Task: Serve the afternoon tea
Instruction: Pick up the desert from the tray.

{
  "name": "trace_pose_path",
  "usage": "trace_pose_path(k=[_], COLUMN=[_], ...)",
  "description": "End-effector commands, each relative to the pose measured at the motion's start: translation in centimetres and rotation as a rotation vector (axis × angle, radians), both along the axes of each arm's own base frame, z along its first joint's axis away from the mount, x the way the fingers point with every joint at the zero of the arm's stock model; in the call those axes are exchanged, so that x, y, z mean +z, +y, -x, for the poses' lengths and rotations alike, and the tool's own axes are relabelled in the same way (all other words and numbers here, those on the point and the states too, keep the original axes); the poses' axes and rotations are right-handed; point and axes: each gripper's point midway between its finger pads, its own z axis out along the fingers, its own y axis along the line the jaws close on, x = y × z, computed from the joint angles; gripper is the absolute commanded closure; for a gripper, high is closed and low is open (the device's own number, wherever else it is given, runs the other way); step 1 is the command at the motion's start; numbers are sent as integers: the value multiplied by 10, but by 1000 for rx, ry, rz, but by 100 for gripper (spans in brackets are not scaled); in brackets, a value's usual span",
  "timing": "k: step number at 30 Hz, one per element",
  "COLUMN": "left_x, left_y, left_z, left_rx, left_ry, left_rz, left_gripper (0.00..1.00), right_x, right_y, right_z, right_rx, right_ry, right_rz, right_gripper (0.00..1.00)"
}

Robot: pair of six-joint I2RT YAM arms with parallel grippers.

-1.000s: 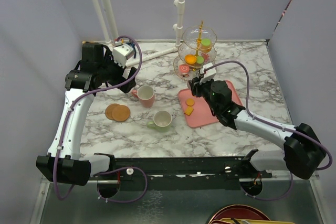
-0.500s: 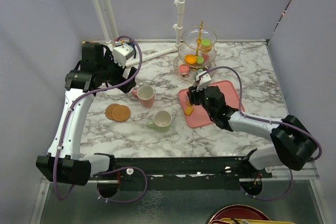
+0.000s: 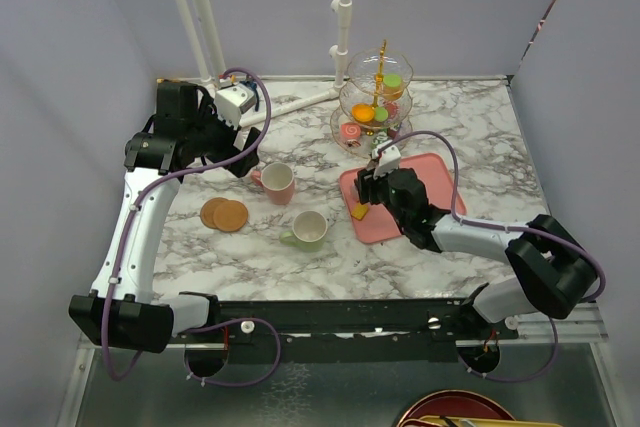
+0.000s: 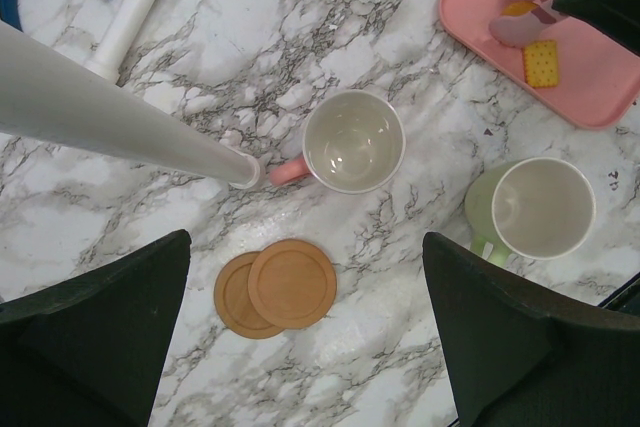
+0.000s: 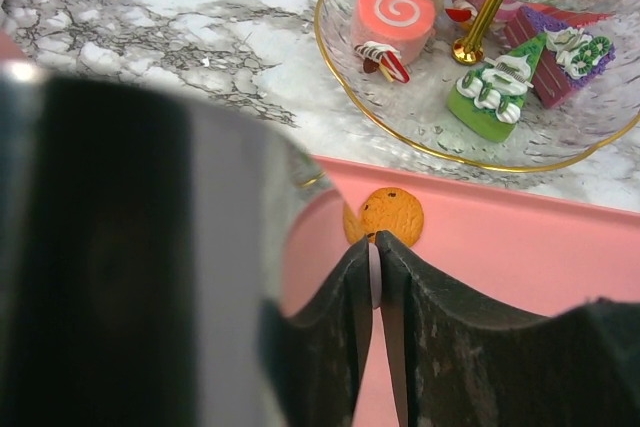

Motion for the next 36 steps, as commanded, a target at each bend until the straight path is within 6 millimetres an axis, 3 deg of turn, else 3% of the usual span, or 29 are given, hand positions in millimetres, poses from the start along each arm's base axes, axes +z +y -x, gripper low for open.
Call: trace_pose_path(k=[1, 16, 25, 30, 36], left_x=[6, 7, 7, 7, 8], left_y=[0, 0, 1, 0, 0], left_z=[-1, -2, -1, -1, -1], left_rx=[-9, -7, -5, -7, -7], left_ry=[-12, -15, -17, -18, -19], left_rz=[4, 4, 0, 2, 2], left_gripper=[1, 1, 1, 1, 1], right_x=[-6, -1, -4, 26, 103], right_y=[4, 1, -1, 1, 4], right_z=[3, 6, 4, -1, -7], right_rx=[17, 9, -9, -8, -17], right_ry=[5, -2, 4, -51, -165], right_rz=[-21, -13, -6, -32, -111], right_gripper=[42, 44, 58, 61, 61])
